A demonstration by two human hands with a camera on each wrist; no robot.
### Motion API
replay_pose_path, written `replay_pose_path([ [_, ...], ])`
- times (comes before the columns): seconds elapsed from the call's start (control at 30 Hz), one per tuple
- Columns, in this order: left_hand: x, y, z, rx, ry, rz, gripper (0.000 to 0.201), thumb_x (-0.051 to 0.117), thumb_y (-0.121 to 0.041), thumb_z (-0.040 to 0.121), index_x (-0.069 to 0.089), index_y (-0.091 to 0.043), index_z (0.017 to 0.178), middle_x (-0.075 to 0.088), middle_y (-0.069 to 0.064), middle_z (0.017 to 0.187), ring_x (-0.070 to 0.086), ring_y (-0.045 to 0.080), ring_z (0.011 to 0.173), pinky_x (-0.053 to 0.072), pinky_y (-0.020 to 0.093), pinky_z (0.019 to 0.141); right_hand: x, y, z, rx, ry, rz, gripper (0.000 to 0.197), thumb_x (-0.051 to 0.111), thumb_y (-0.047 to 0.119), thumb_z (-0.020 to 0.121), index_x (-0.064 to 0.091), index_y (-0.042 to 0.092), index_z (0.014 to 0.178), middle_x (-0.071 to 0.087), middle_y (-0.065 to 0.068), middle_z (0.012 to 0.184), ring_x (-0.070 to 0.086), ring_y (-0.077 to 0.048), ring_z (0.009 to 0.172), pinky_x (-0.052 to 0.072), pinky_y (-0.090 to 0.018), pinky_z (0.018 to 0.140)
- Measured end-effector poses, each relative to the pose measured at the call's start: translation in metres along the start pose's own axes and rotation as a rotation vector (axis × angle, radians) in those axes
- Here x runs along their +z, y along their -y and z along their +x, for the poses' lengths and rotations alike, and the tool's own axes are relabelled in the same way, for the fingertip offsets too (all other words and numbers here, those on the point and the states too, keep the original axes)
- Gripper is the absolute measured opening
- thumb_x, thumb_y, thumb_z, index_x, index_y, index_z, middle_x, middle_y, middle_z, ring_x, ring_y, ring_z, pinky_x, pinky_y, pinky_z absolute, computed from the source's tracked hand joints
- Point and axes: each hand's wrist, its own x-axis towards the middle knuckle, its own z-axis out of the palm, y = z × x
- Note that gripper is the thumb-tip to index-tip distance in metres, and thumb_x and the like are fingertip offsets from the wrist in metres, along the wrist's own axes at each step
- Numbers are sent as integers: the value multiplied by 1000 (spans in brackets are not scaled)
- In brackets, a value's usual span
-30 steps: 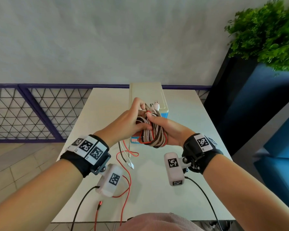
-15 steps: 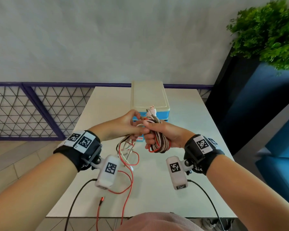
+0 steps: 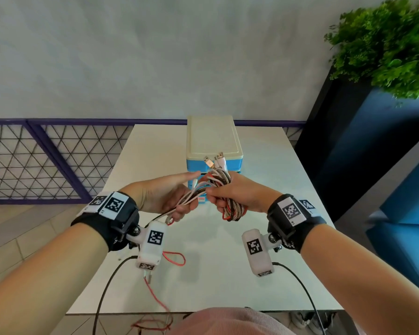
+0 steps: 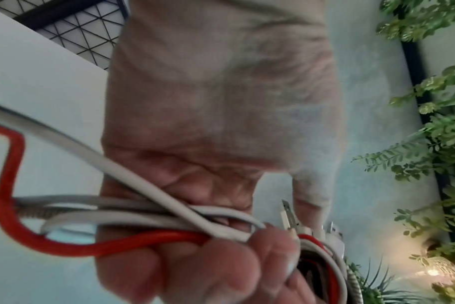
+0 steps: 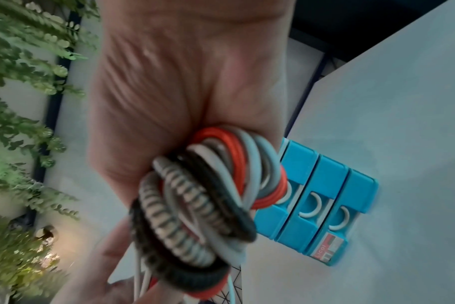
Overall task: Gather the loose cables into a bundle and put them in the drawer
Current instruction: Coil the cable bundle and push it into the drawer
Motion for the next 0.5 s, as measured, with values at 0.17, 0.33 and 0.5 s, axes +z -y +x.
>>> replay_pose_path([
  [0.17,4,0,3,96,-76,2,42,49,-52,87,52,-16,67,32,-3,49,23,10,39,25,21,45,2,1,2,18,17,-46,26,61,14,93,55,-4,111,58,-5,67,60,-17,58,57,-42,71],
  [0.33,-10,14,-1,104,20,-117,39,34,-44,96,49,-14,77,33,-5,52,32,9,44,37,18,49,-13,-1,7,-53,-109,91,11,56,3,94,57,7,104,52,-3,63,51,-13,50,53,-30,57],
  [0.5,-22,25,-5,158,132,-166,30,31,-35,97,48,-15,81,38,-6,57,43,10,51,48,29,95,-31,-7,11,-58,-237,63,7,53,1,95,53,8,97,49,-7,65,49,-15,53,50,-27,51],
])
